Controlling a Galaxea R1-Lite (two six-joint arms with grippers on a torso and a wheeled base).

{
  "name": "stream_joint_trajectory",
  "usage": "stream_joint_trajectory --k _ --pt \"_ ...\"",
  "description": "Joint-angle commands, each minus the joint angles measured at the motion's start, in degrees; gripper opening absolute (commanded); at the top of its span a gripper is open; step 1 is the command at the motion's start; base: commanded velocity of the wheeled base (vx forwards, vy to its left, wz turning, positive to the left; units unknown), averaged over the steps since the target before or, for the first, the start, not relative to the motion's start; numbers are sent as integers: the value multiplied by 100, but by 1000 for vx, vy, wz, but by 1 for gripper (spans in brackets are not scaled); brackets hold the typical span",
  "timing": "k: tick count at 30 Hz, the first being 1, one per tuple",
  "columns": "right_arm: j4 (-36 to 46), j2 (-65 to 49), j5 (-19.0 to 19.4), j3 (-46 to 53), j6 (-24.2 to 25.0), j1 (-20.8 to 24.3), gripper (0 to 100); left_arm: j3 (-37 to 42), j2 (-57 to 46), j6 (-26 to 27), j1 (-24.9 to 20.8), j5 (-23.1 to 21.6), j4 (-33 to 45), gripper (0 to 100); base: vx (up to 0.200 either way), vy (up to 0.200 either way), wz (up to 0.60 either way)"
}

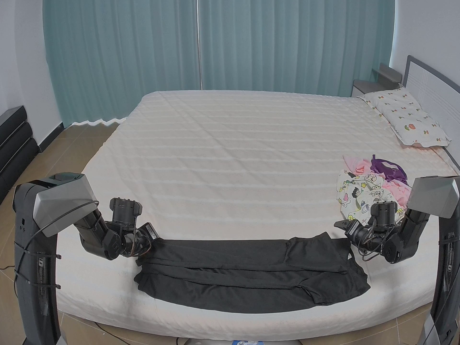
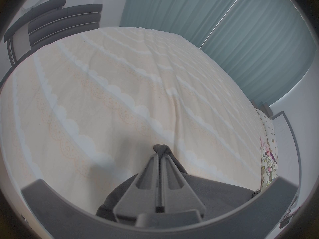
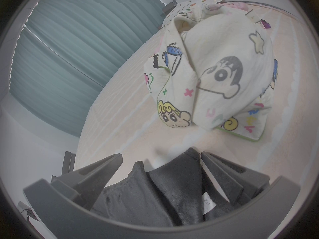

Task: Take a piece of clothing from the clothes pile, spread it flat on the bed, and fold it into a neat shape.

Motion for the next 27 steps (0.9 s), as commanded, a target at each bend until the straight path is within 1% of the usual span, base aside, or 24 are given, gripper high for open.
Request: stream_joint_trajectory --k 1,9,10,13,14,16,18,24,27 --pt "5 -5 1 18 -6 1 100 -3 5 -3 1 4 -3 0 0 0 0" --pt "23 101 -7 -44 -129 27 100 -12 5 -3 1 4 -3 0 0 0 0" --pt "58 92 -7 -44 -138 36 0 -12 5 -3 9 4 -3 0 0 0 0" --pt "242 83 -34 -70 -243 45 0 -12 5 -3 9 4 -3 0 0 0 0" --pt "321 101 -78 -105 -410 53 0 -12 -4 -3 9 4 -3 0 0 0 0" --pt "330 101 -78 -123 -463 45 0 -20 -4 -73 9 4 -3 0 0 0 0" --pt "321 110 -87 -176 -454 9 0 -38 -13 -170 9 4 -3 0 0 0 0" --pt "286 75 -78 -202 -437 -105 0 -29 -13 -187 9 4 -12 0 0 0 0" --pt "119 57 -87 -237 -428 -193 0 -29 -13 -187 9 4 -12 0 0 0 0"
